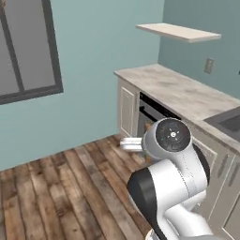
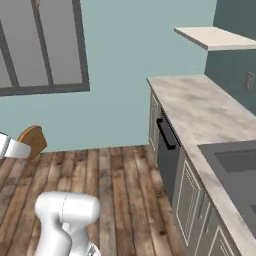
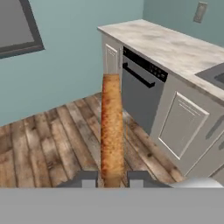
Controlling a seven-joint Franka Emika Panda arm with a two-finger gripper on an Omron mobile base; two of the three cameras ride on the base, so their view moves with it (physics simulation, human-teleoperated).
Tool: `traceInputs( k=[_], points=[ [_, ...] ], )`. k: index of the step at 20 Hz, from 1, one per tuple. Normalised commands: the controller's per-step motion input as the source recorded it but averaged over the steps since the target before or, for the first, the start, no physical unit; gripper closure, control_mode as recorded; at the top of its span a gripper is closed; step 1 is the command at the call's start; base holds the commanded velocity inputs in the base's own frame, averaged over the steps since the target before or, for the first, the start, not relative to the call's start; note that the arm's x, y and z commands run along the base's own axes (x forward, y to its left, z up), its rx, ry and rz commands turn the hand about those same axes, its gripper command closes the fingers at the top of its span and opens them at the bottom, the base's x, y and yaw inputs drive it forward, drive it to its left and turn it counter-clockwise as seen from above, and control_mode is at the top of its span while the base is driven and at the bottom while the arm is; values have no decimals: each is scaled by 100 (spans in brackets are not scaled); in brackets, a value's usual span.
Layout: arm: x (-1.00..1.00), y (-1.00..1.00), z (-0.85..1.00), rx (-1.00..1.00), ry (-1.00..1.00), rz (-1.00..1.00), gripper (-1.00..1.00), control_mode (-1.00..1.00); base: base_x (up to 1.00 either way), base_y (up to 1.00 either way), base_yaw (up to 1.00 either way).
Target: Start the toaster. Once the lever pops up, take the bread to the plate on the dining counter.
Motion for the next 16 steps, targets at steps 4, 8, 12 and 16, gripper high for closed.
traceInputs(
  k=[4,8,12,16],
  points=[
    [0,0,0,0,0,0,100,100,0,40,55],
    [0,0,0,0,0,0,100,100,0,42,55],
    [0,0,0,0,0,0,100,100,0,41,54],
    [0,0,0,0,0,0,100,100,0,35,52]
  ],
)
